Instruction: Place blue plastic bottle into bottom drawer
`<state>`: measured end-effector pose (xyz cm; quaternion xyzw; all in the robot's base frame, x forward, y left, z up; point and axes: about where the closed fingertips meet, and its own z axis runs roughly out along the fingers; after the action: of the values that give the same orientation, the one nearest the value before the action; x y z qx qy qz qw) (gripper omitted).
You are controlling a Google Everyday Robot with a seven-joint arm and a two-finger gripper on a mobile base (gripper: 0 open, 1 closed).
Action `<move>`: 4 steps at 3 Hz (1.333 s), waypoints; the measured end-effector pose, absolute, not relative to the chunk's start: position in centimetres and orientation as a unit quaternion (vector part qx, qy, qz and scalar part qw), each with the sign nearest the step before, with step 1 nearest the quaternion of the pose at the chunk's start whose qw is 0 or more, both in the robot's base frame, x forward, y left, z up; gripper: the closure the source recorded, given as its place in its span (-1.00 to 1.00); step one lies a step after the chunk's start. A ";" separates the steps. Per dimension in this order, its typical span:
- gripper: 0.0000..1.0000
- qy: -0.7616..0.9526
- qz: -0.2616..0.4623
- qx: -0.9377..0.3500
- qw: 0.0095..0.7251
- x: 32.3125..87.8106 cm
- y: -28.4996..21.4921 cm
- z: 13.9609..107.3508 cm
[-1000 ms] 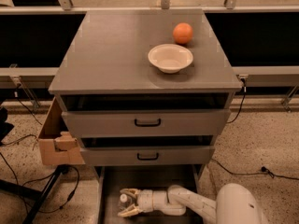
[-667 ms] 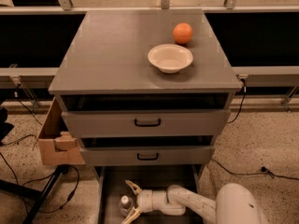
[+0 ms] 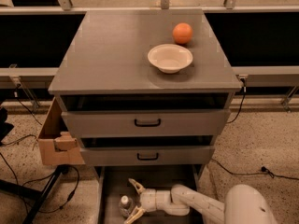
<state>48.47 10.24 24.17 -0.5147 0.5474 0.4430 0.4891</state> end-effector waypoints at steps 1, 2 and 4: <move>-1.00 0.561 0.421 -0.517 0.491 47.1 6.2 26.7; -1.00 0.609 0.368 -0.525 0.467 43.9 -1.5 30.7; -1.00 0.670 0.252 -0.543 0.439 41.9 -7.6 36.6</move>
Offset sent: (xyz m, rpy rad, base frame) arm -0.1009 -0.1752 0.1037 -0.2929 0.0261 -0.1244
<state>41.94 -7.63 36.57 -0.5433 0.6698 0.2521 0.4388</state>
